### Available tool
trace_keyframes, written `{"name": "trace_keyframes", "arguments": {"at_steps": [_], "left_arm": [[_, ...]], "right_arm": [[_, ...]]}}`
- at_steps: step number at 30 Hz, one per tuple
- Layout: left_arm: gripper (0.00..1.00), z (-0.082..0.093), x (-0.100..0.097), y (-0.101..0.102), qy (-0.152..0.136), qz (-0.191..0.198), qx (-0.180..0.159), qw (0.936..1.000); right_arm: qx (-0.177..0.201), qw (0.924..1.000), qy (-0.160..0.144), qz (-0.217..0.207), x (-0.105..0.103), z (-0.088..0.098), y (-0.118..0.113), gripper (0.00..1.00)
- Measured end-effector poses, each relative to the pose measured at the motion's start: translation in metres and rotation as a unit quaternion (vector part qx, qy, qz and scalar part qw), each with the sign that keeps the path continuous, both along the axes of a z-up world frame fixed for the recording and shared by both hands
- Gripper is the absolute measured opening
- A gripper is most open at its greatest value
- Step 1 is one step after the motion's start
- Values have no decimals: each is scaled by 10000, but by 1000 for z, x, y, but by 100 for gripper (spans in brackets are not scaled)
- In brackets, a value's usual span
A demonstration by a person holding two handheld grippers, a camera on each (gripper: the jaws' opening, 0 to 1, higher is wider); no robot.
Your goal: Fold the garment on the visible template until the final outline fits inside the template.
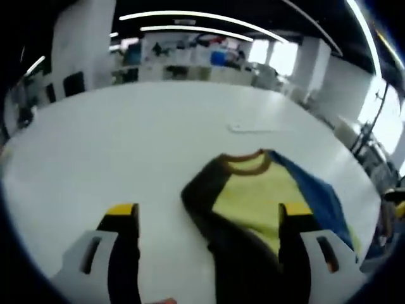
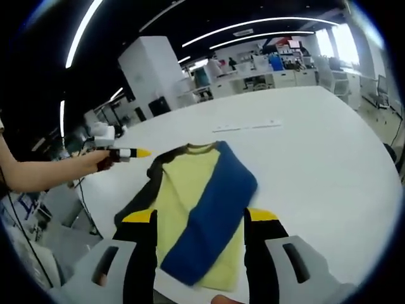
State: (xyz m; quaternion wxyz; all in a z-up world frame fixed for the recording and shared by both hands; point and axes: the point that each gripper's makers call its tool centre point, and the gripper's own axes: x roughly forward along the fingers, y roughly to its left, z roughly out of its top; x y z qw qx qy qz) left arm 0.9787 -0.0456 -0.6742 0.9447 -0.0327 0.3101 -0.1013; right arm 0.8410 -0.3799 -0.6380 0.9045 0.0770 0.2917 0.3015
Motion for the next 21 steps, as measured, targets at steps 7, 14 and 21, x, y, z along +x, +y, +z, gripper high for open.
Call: {"name": "trace_keyframes", "arguments": {"at_steps": [7, 14, 21], "left_arm": [[99, 38, -51, -21, -321, -501, -251, 9979], [99, 65, -105, -29, -515, -708, -290, 9957], [99, 74, -154, -41, -398, -937, -283, 9944]], "right_arm": [[3, 9999, -152, 24, -7, 10, -2, 55], [41, 9996, -292, 45, -20, 20, -3, 55], [44, 9994, -355, 30, -42, 22, -8, 56]]}}
